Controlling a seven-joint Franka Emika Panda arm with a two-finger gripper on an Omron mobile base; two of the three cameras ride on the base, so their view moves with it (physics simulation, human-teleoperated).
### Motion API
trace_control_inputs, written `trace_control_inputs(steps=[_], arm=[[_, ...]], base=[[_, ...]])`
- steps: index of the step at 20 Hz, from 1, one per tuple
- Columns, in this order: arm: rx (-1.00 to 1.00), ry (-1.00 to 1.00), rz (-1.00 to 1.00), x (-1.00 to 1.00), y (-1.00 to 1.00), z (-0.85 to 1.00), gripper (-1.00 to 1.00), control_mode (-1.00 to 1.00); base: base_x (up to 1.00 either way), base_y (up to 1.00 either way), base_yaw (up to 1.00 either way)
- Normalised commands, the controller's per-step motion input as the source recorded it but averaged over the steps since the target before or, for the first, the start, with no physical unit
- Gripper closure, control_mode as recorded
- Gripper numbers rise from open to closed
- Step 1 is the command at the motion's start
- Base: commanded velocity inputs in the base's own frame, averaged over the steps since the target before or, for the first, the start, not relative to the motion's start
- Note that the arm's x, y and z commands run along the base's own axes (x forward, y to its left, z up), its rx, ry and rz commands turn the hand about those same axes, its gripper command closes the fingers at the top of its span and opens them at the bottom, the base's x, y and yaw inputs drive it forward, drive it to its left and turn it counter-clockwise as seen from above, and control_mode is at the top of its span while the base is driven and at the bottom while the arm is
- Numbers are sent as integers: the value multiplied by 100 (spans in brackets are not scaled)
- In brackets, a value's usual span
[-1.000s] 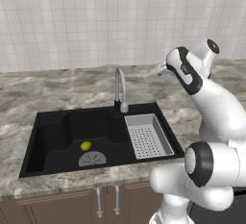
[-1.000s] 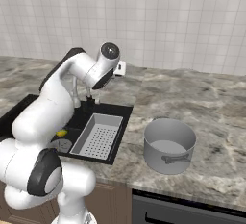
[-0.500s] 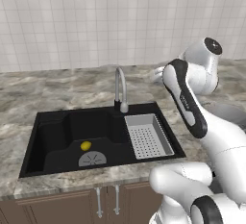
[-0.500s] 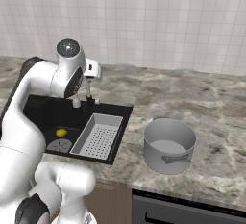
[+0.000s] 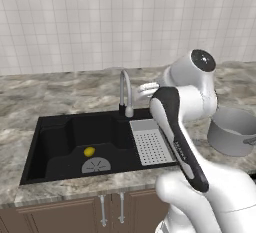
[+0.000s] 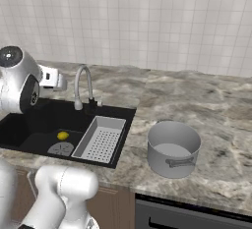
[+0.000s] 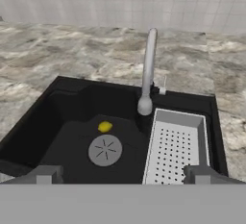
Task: Dump the lemon from the pot into the sink. Then turn on the water and wash the lemon. Then turn off the water and put the lemon back in the pot.
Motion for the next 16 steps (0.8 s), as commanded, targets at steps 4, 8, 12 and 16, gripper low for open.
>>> trace_control_inputs(steps=[4, 8, 12, 16], arm=[[-5, 10, -6, -1, 92, -6, -100, -100], [-3, 17, -13, 29, 81, -16, -100, -100], [0, 20, -13, 40, 61, -35, -100, -100], [0, 17, -12, 41, 35, -56, -100, -100]], base=[[0, 0, 0], [0, 0, 0], [0, 0, 0], [0, 0, 0]])
